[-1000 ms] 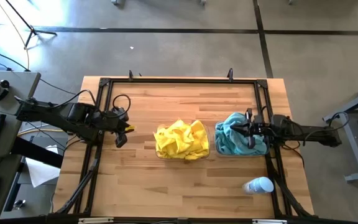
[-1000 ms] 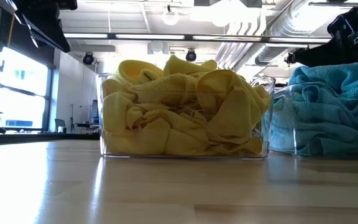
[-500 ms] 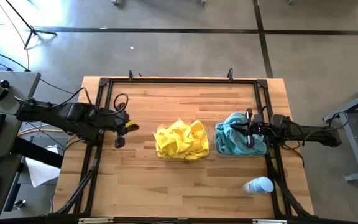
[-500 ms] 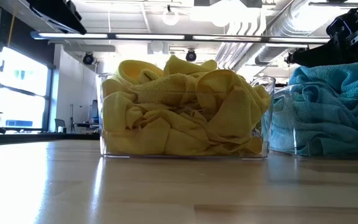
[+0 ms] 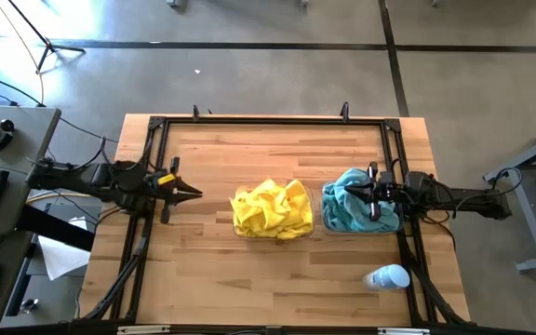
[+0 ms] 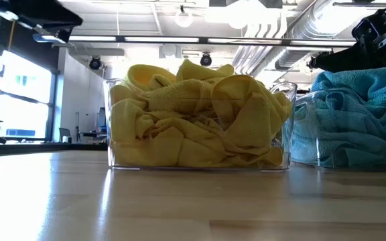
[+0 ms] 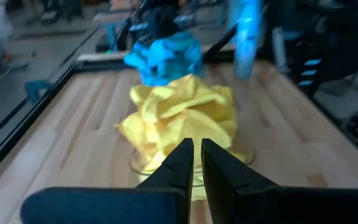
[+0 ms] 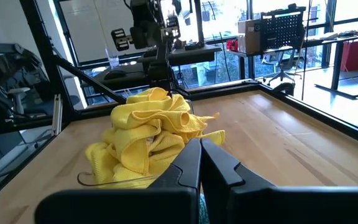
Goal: Sort microfiber towel by color & place in baskets
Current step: Return to Home Position
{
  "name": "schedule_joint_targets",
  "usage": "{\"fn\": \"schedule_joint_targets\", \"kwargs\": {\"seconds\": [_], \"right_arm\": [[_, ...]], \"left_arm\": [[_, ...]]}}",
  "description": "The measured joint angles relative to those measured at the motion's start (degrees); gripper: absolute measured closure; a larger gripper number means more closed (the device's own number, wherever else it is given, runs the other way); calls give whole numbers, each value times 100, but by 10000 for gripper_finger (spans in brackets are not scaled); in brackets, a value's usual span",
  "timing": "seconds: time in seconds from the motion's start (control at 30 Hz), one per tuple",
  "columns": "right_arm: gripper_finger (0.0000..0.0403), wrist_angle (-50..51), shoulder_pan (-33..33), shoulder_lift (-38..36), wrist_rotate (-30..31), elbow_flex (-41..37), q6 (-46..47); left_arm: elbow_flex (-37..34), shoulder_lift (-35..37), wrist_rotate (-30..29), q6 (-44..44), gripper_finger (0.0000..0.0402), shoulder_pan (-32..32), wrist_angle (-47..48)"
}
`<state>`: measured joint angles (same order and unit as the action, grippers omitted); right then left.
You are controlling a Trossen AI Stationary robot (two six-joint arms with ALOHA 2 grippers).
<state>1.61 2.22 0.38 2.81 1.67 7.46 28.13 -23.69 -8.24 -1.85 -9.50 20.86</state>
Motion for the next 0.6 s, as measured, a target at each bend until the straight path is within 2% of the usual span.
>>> {"fn": "schedule_joint_targets", "kwargs": {"seconds": [0.37,0.5,0.6], "right_arm": [[402,2,0,0,0,0,0],[402,2,0,0,6,0,0],[402,2,1,0,7,0,0]], "left_arm": [[-1337,2336,717,-380,381,0,-846],[-1771,2320,1273,-386,381,11,-1500],[-2193,2235,1371,-398,381,64,-2314]]}}
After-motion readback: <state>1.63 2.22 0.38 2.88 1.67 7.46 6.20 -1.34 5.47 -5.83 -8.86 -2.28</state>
